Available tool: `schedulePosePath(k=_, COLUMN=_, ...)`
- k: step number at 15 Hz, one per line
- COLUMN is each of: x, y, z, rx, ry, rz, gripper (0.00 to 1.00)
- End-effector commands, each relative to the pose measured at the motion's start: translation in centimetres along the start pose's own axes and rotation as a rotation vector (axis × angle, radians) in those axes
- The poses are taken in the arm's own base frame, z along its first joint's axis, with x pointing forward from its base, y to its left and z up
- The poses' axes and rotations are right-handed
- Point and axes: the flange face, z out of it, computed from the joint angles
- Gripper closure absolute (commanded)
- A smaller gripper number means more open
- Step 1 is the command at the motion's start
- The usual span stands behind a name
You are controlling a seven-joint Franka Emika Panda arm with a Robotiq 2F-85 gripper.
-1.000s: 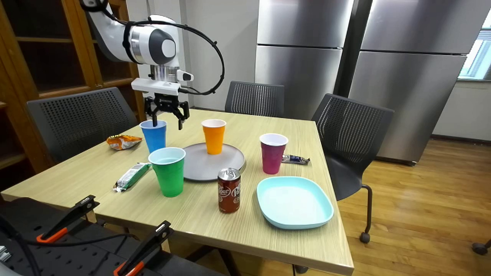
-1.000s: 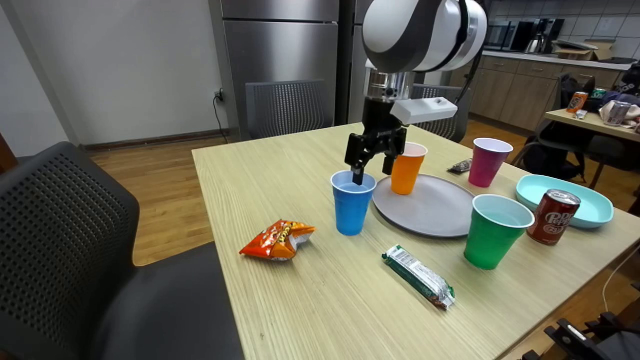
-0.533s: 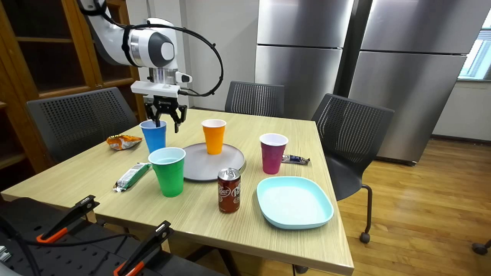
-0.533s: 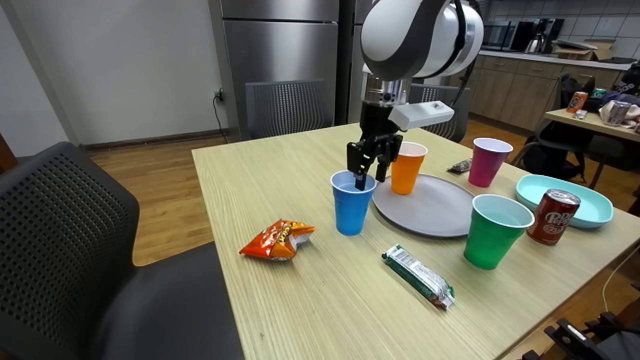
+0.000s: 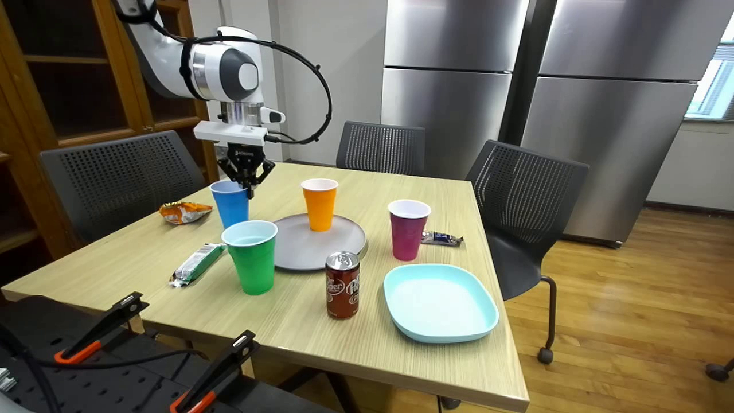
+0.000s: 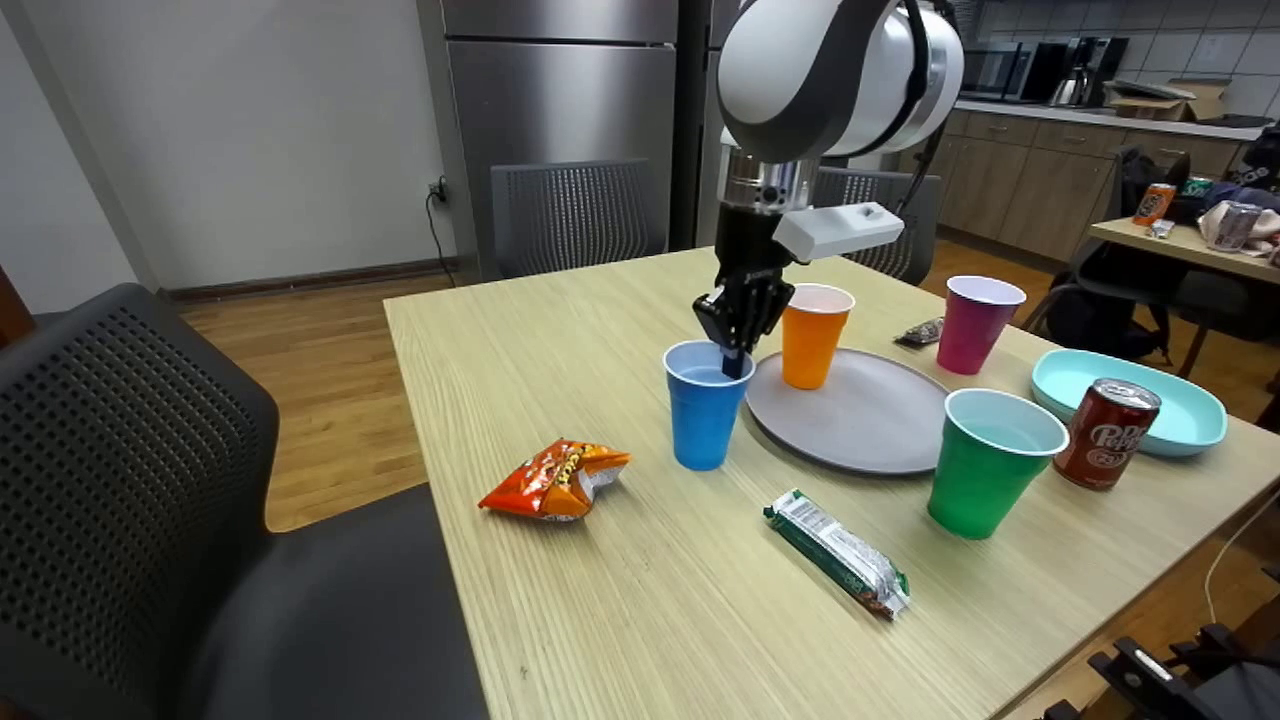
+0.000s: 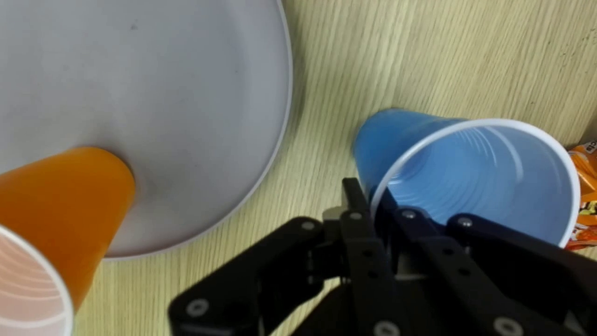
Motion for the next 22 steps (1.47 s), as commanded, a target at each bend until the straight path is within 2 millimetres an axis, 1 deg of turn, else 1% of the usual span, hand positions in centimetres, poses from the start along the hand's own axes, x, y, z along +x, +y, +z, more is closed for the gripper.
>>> schedulePosePath(k=1, x=-0.1, y=-0.7, z=-0.1, rx=0.001, ry=0.015, rz=-0.011, gripper=1.00)
schedulePosePath(k=6, x=-0.6, y=-0.9, z=-0.4, rx=0.028, ry=0.010, rz=-0.005, gripper=0.99)
schedulePosePath(k=8, x=-1.0, y=-1.0, z=-1.0, rx=0.038, ry=0.011, rz=-0.004, gripper=0.99)
schedulePosePath(k=12, x=-1.6, y=-0.3, z=-2.2, rx=0.111, ry=0.020, rz=0.036, gripper=0.99)
schedulePosePath(k=16, x=-2.4, y=1.7, z=-4.1, rx=0.157, ry=0.059, rz=0.069, gripper=0.99)
schedulePosePath(k=19, x=-3.0, y=3.5, z=-5.4, rx=0.145, ry=0.078, rz=0.102, gripper=0.99)
schedulePosePath(k=22, x=-3.7, y=4.4, z=-6.4, rx=0.111, ry=0.081, rz=0.110, gripper=0.99)
